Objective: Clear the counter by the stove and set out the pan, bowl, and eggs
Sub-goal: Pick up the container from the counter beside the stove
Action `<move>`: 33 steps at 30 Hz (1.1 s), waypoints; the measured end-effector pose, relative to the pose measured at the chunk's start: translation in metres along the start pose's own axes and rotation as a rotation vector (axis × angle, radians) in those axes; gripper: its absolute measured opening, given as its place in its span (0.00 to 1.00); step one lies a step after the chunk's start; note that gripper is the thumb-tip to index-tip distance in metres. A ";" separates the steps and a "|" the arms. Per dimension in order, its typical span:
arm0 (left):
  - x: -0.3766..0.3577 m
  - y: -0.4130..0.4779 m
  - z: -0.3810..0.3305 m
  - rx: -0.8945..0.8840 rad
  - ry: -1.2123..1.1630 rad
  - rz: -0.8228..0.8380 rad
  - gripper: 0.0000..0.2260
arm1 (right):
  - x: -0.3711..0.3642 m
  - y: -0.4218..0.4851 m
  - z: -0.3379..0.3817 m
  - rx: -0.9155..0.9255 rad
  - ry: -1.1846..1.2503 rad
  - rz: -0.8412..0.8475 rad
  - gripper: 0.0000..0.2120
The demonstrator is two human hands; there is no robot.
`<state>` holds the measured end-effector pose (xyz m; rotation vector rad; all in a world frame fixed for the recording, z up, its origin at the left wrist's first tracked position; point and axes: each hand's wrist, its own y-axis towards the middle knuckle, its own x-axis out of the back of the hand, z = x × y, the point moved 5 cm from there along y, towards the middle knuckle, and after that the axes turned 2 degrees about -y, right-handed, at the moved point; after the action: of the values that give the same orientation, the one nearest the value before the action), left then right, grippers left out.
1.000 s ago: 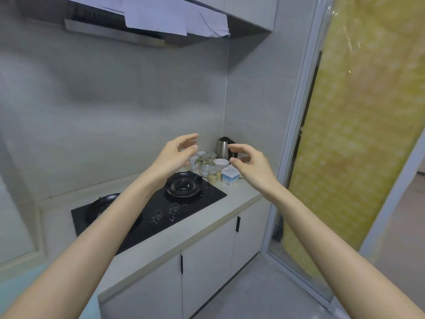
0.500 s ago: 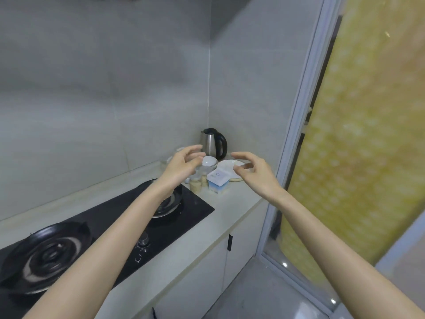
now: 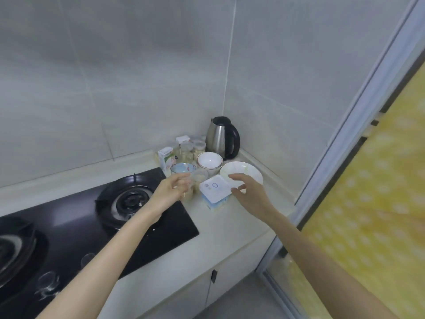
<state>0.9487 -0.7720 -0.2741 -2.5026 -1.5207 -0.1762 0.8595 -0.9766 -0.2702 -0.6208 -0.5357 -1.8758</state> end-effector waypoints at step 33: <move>-0.094 0.141 0.133 0.458 -0.383 -0.246 0.17 | -0.090 0.189 -0.137 -0.063 -0.201 0.523 0.23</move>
<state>1.0300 -0.8847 -0.4388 -2.0577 -1.7601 0.5812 1.0405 -1.0665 -0.4172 -0.9014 -0.3944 -1.3486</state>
